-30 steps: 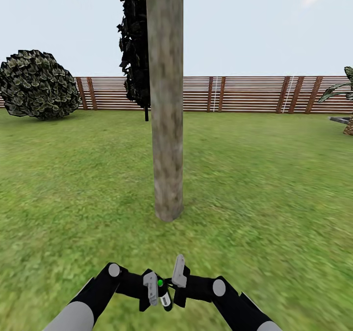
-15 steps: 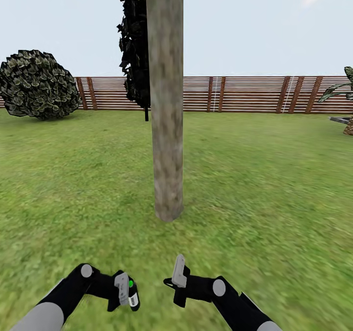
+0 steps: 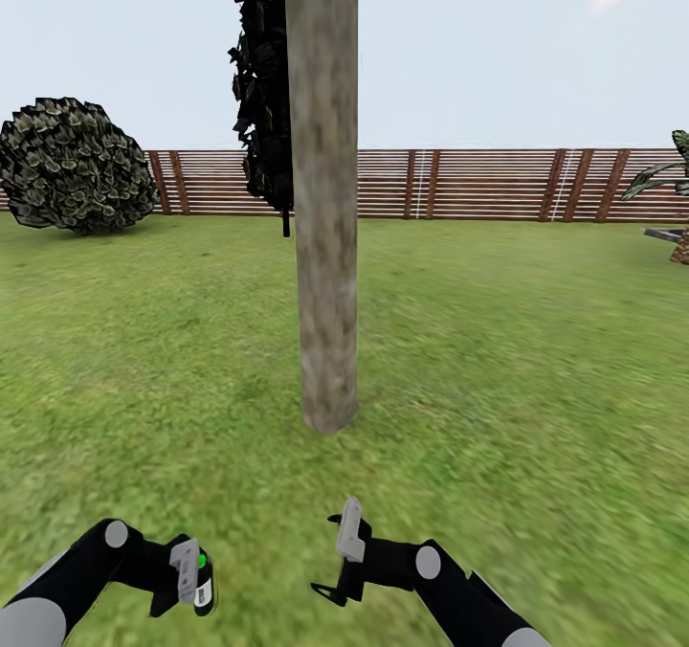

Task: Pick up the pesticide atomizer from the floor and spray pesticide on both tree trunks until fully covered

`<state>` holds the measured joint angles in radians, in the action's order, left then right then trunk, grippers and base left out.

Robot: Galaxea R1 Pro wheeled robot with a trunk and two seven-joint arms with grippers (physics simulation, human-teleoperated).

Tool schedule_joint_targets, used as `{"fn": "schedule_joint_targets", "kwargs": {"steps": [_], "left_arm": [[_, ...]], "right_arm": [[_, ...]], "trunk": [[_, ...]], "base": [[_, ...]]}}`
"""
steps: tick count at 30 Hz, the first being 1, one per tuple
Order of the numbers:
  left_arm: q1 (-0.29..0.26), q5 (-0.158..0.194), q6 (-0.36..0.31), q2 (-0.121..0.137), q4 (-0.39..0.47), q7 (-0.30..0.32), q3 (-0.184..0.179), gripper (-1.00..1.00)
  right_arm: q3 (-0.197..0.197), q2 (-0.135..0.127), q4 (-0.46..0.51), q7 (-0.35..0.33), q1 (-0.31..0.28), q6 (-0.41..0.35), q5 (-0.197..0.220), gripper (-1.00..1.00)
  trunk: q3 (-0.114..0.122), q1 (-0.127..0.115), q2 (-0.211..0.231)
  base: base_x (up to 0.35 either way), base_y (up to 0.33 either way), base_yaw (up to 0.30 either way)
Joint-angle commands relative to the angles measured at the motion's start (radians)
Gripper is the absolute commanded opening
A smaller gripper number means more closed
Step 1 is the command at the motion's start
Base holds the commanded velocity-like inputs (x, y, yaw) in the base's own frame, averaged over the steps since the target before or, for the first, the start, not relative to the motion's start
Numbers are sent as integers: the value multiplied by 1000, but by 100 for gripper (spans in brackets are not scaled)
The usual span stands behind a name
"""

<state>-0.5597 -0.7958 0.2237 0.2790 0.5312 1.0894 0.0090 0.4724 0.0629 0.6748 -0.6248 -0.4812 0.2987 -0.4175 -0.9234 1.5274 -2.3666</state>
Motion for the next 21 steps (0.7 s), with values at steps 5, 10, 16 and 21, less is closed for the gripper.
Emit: {"fn": "schedule_joint_targets", "kwargs": {"steps": [5, 10, 16, 21], "left_arm": [[0, -7, 6, 30, -2, -5, 9, -100], [1, 1, 0, 36, -13, -81, 23, -100], [0, 18, -15, 12, -146, -298, 97, -100], [0, 101, -18, -25, -231, -498, 181, -100]], "right_arm": [[-5, 0, -1, 1, 0, 7, -10, 100], [-11, -8, -82, 18, 0, 9, -8, 100], [-134, -13, -280, 246, 1, 10, -6, 100], [-265, -15, -404, 449, 2, 34, 7, 100]], "trunk": [[-1, 0, 0], [-1, 0, 0], [-1, 0, 0], [-1, 0, 0]], "base": [[0, 0, 0], [0, 0, 0], [0, 0, 0], [0, 0, 0]]}}
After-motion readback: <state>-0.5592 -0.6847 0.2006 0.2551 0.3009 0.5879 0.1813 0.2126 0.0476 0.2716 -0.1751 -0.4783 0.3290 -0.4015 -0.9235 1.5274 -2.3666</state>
